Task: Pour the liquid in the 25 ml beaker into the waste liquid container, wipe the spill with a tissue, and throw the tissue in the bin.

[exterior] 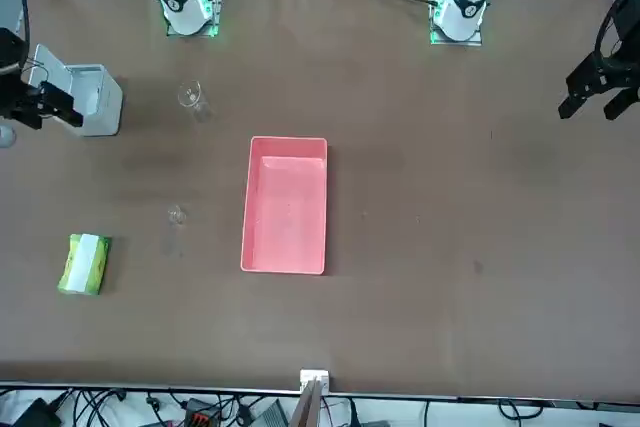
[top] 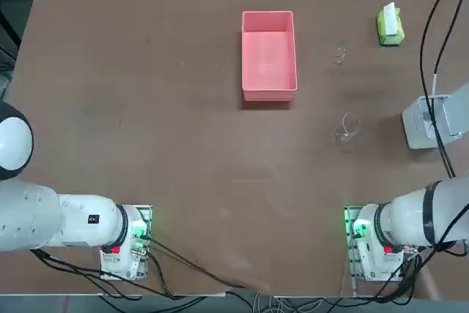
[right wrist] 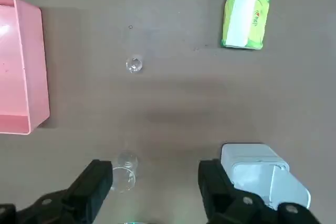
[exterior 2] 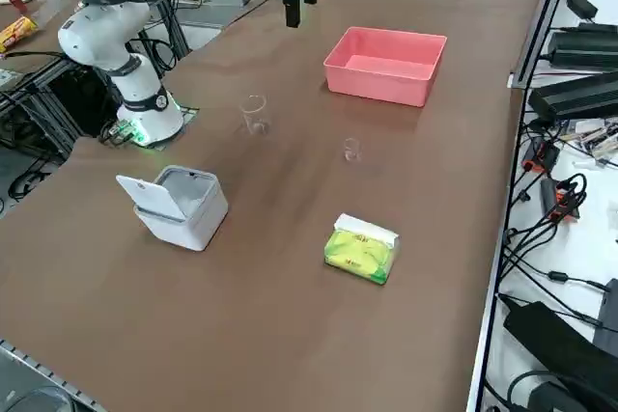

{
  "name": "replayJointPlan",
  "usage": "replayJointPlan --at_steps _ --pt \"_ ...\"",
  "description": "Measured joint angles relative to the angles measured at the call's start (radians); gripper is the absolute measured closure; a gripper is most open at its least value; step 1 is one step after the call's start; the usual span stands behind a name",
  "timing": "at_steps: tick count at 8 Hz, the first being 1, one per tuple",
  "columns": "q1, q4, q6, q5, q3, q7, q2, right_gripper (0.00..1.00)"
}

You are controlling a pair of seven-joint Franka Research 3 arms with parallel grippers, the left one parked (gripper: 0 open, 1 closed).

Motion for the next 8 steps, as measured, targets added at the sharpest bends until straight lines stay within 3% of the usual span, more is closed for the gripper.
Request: replayJointPlan --at_steps 8 --pt "-0.004 0.003 -0.004 0.0 0.004 0.0 0.002 0.0"
